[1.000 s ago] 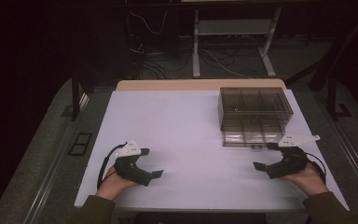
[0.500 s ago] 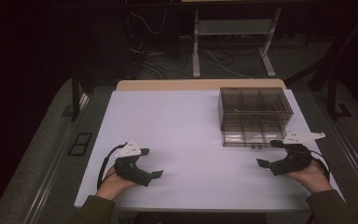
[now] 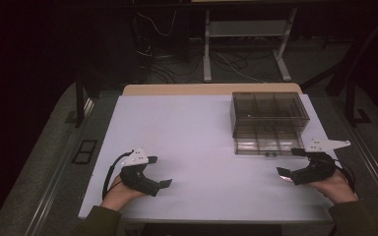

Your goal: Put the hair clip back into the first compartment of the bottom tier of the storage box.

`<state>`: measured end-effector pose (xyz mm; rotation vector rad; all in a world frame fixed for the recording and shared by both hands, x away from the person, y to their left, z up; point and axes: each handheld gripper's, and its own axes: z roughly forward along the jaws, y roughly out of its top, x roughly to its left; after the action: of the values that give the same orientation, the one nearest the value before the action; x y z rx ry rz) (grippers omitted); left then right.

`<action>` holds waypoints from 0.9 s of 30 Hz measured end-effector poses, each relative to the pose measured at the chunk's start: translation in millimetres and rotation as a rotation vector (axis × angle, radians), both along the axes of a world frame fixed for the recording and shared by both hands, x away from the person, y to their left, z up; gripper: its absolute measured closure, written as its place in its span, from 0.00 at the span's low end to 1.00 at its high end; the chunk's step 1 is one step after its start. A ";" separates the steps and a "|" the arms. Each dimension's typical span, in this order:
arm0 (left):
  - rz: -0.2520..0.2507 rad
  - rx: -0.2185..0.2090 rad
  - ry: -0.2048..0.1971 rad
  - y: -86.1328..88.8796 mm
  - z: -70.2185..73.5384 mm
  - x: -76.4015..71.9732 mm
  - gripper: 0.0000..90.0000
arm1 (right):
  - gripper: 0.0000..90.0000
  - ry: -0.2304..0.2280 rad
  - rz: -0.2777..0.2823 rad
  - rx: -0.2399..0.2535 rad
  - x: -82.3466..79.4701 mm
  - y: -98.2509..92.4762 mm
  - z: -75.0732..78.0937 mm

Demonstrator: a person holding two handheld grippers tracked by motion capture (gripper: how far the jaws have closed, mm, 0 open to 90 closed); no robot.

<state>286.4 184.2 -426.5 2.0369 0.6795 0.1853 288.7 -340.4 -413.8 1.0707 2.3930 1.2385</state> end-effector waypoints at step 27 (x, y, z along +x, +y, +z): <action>-0.007 -0.011 0.007 0.2 0.0 -0.3 0.00 | 0.12 0.014 -0.025 -0.041 -3.4 -23.9 -7.3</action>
<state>286.1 184.4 -426.5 2.0303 0.6763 0.1700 285.3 -364.3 -421.0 1.0976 2.3968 1.1723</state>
